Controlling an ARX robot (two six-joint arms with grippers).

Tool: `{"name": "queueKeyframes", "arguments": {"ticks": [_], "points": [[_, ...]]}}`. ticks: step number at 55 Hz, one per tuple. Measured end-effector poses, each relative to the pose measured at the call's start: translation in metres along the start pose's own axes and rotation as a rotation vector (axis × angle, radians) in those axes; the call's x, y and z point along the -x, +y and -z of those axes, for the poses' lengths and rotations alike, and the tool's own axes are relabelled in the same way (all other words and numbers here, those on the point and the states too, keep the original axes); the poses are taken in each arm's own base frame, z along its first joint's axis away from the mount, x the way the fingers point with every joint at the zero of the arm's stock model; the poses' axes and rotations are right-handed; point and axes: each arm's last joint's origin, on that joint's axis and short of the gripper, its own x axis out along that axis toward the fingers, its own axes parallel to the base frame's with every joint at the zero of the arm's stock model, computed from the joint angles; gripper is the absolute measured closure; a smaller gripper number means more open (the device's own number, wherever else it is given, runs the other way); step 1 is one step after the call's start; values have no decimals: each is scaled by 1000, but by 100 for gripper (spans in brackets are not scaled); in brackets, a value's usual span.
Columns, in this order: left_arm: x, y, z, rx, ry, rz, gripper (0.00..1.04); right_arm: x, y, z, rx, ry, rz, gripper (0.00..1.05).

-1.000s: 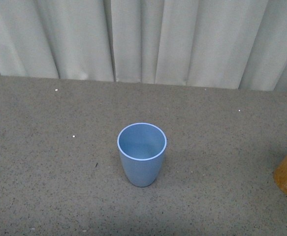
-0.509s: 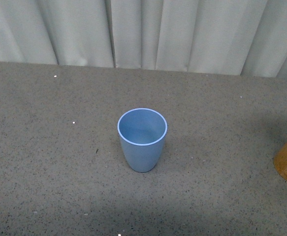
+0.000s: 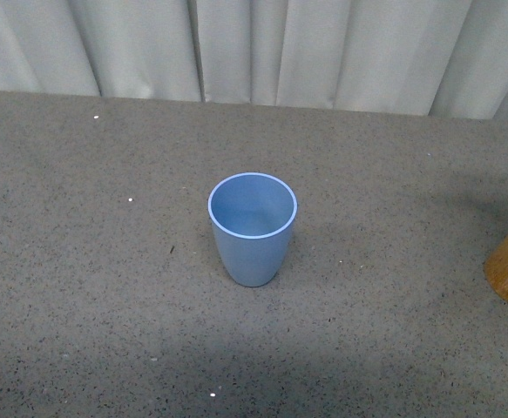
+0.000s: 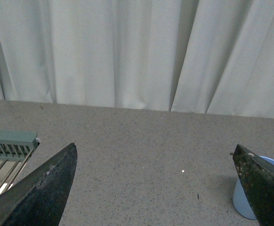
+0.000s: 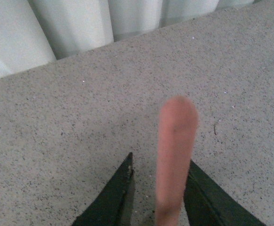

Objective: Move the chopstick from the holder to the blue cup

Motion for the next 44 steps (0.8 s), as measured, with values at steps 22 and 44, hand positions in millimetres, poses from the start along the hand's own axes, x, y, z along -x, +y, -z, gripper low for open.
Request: {"name": "queueKeyframes", "arguments": {"ticks": [22, 44], "points": [[0, 0, 0, 0, 0, 0, 7, 8, -11, -4, -69, -34, -72, 104], [0, 0, 0, 0, 0, 0, 7, 64, -36, -55, -171, -211, -137, 104]]}}
